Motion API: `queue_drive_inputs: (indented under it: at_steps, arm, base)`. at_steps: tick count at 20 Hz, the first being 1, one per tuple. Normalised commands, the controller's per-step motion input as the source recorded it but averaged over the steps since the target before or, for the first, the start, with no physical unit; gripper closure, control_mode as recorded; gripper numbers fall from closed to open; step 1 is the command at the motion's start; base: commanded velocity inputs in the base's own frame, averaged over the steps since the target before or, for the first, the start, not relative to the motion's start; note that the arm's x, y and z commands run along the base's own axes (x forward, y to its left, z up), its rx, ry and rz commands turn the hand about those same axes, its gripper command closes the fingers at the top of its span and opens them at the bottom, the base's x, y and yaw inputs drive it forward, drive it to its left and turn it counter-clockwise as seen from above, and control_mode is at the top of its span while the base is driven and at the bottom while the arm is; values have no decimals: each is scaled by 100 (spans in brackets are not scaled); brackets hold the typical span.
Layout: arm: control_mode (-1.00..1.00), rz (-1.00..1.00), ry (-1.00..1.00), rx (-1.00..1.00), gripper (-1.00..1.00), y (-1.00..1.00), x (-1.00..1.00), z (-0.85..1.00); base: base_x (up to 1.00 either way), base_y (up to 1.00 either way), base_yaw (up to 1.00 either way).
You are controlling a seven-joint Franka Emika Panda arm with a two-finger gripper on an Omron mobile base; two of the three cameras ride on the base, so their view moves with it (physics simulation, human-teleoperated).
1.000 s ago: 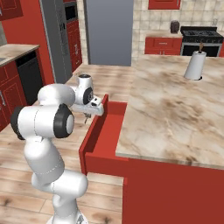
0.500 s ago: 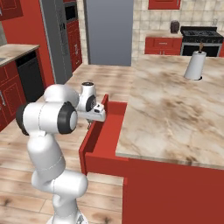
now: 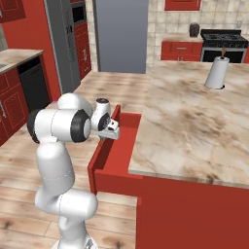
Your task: Pick up the metallic utensils from the counter and place them in the open drawer. Make sure not to pick up any wooden utensils.
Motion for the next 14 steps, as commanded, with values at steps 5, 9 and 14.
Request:
queue_drive_inputs:
  at_steps: [5,9,14]
  arm:
    - [-100,0,-5,11,100,0,31,-14]
    - [-100,2,-1,15,100,-9,26,-4]
    - [-100,7,0,14,100,-18,8,-2]
  base:
    - [0,0,0]
    - [0,0,0]
    - [0,0,0]
